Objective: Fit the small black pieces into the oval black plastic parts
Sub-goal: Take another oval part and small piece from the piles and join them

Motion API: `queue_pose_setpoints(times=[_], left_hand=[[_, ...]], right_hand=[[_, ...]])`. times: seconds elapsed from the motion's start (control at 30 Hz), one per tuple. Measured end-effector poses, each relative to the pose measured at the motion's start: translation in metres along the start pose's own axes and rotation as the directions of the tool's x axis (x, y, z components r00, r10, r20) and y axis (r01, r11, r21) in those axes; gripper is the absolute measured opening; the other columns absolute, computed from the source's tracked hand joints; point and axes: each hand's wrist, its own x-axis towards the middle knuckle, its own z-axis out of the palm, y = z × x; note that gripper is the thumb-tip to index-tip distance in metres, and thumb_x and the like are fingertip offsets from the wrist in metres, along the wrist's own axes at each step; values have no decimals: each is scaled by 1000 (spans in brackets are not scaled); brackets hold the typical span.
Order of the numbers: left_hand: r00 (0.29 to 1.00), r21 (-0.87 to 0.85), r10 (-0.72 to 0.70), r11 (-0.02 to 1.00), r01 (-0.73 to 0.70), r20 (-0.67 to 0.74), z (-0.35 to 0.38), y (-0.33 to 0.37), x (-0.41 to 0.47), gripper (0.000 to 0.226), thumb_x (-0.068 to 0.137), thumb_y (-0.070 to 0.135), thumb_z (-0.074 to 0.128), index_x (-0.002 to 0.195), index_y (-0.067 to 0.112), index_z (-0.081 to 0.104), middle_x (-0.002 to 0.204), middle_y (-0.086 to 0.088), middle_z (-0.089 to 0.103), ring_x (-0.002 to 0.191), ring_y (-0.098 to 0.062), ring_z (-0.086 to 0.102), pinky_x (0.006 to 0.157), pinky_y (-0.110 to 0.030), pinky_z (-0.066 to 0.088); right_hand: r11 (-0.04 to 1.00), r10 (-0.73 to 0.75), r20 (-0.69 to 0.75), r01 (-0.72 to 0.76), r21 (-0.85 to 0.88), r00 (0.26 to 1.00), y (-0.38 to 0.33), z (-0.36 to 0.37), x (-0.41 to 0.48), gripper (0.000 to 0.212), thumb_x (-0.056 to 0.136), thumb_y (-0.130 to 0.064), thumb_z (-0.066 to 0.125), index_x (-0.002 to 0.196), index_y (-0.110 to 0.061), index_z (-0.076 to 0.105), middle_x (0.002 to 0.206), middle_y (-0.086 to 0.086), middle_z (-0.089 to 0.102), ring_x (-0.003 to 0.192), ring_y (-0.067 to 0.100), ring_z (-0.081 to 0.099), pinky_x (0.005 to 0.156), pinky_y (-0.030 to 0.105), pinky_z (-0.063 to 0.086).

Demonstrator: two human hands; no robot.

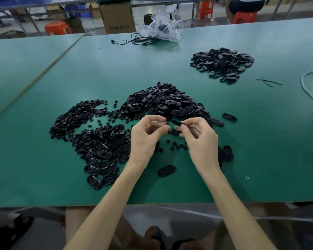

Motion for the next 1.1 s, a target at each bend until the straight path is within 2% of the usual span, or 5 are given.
queue_pose_setpoints(times=[0.13, 0.4, 0.63, 0.93, 1.1], left_hand=[[999, -10, 31, 999, -31, 16, -1, 0, 0, 15, 86, 10, 83, 97, 18, 76, 90, 0, 78, 86, -14, 74, 80, -19, 55], [998, -21, 41, 999, -40, 52, -1, -2, 1, 13, 89, 12, 81, 100, 19, 77, 93, 0, 78, 81, -14, 73, 81, -23, 57], [995, -14, 58, 998, -57, 83, -2, -2, 0, 12, 91, 9, 79, 99, 19, 80, 93, 4, 78, 80, -8, 70, 79, -20, 55], [994, 11, 79, 997, -81, 77, -1, -2, -1, 11, 91, 11, 79, 100, 16, 77, 94, 3, 77, 74, -5, 66, 71, -17, 52], [993, 20, 83, 996, -85, 83, 0, -4, -1, 9, 90, 15, 80, 96, 20, 75, 91, 7, 75, 71, -5, 63, 69, -17, 51]], right_hand=[[993, -76, -28, 73, -93, 997, -2, -1, 2, 12, 95, -10, 75, 97, -21, 73, 109, -5, 66, 91, 7, 68, 82, 16, 53], [1000, -14, 57, 14, -4, 998, -2, 0, 0, 17, 92, -11, 79, 99, -22, 69, 92, -9, 74, 88, 11, 73, 83, 22, 58], [999, 15, 151, -20, 30, 988, -3, -2, -1, 56, 90, -4, 79, 134, -35, 67, 93, -3, 71, 83, 11, 74, 85, 23, 60], [1000, -15, 114, 15, 1, 993, 0, -1, -2, 18, 96, -10, 73, 108, -24, 71, 92, -7, 79, 91, 11, 76, 89, 39, 62], [999, 12, 56, -15, 41, 998, 4, -2, 1, 9, 100, -16, 70, 108, -19, 69, 94, -4, 80, 89, 14, 77, 88, 49, 61]])
